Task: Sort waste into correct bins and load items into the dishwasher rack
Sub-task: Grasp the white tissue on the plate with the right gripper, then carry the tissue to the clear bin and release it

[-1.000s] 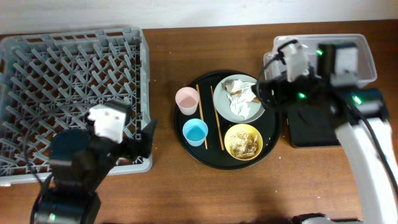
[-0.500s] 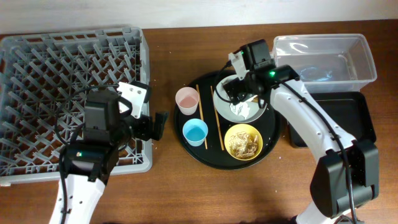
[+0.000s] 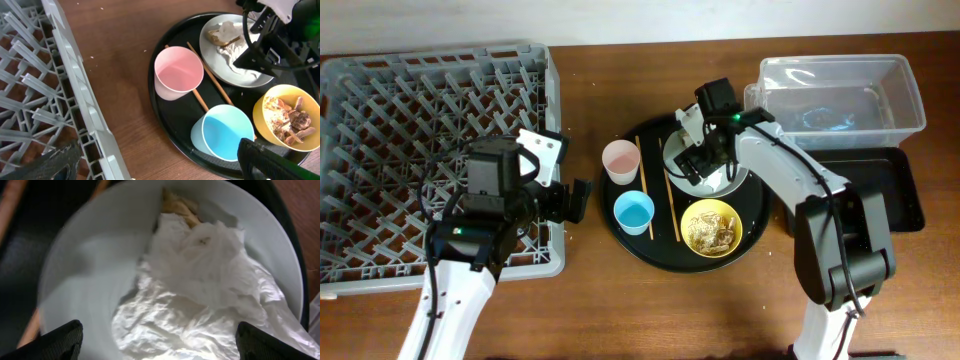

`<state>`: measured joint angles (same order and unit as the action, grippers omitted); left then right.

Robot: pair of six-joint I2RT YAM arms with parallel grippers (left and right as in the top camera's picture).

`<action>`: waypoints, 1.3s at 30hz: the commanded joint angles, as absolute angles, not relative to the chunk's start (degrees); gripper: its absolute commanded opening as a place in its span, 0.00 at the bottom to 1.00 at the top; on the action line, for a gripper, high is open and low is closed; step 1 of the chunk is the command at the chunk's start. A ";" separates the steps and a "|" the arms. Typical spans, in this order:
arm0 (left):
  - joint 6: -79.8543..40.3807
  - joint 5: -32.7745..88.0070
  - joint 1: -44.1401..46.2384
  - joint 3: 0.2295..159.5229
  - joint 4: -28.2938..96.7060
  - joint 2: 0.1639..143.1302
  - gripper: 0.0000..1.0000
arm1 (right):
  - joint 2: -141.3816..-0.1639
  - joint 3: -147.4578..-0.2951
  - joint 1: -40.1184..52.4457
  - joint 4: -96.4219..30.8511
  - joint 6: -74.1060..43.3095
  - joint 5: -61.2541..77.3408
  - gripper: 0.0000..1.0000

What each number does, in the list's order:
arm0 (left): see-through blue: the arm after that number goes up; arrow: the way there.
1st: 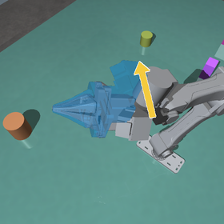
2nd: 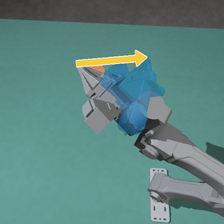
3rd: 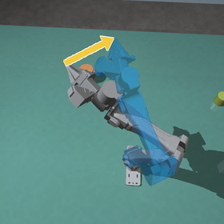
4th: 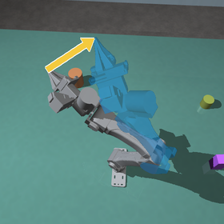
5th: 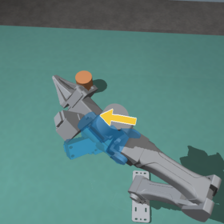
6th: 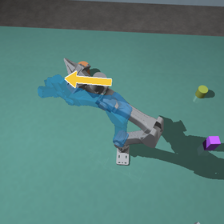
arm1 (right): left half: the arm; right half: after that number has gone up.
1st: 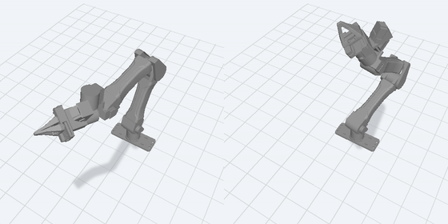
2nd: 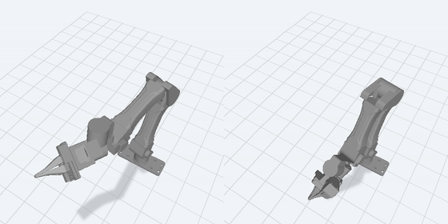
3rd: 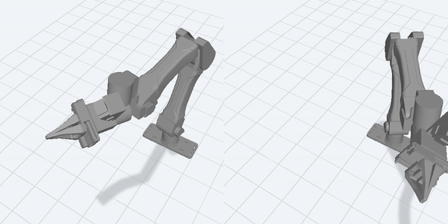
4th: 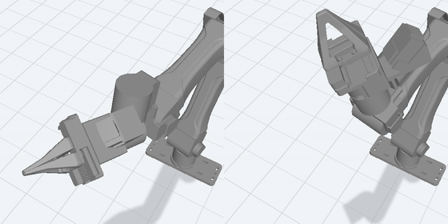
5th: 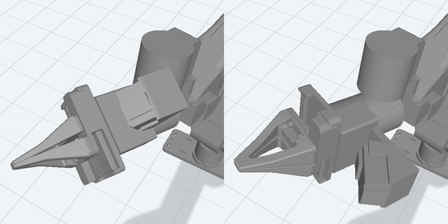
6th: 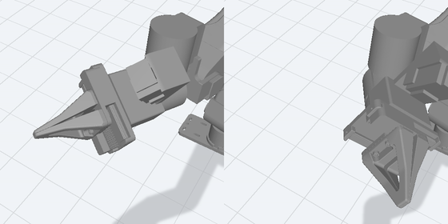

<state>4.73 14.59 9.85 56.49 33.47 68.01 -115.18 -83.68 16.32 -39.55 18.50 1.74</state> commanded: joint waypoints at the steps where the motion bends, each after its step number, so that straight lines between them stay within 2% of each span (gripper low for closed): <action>1: 4.60 15.25 10.09 57.47 33.47 69.06 1.00 | -117.54 -84.44 13.89 -38.96 18.87 3.51 0.98; 5: 4.60 15.25 10.09 57.47 33.47 69.69 1.00 | -119.07 -84.44 13.43 -38.70 19.09 4.34 0.94; 6: 4.60 15.25 10.09 57.47 33.47 69.69 1.00 | -119.39 -84.44 13.43 -38.74 19.07 4.49 0.90; 8: 4.60 15.25 10.09 57.47 33.47 69.69 1.00 | -119.66 -84.14 13.43 -39.18 19.07 6.52 0.74; 10: 4.60 15.25 10.09 57.47 33.47 69.71 1.00 | -119.66 -83.74 13.43 -39.33 19.05 7.14 0.33; 12: 4.58 15.27 10.09 57.47 33.45 69.71 1.00 | -119.66 -83.74 13.47 -39.66 17.19 7.09 0.18; 13: 4.58 15.25 10.09 57.47 33.45 69.71 1.00 | -119.66 -83.74 13.47 -39.66 15.03 7.11 0.15; 14: 4.58 15.27 10.07 57.47 33.45 69.71 1.00 | -119.66 -83.74 13.47 -39.64 12.78 7.11 0.05; 18: 4.60 15.25 10.09 57.47 33.45 69.71 1.00 | -118.52 -85.32 13.47 -42.28 5.85 9.87 0.04; 22: 4.60 15.25 10.07 57.47 33.47 69.71 1.00 | -112.22 -97.19 13.47 -53.82 3.92 13.15 0.04; 27: 4.60 15.25 10.07 57.47 33.50 69.71 1.00 | -106.26 -107.55 13.37 -59.92 2.44 12.29 0.04; 33: 4.60 15.25 10.07 57.47 33.85 69.71 1.00 | -105.51 -108.68 6.26 -52.45 -8.56 1.02 0.04; 39: 4.60 15.22 10.07 57.47 33.91 69.71 1.00 | -105.49 -108.81 -7.62 -40.12 -14.52 0.97 0.04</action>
<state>4.73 14.59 9.85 56.49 33.91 69.47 -105.47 -107.90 -4.12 -42.83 -11.94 2.09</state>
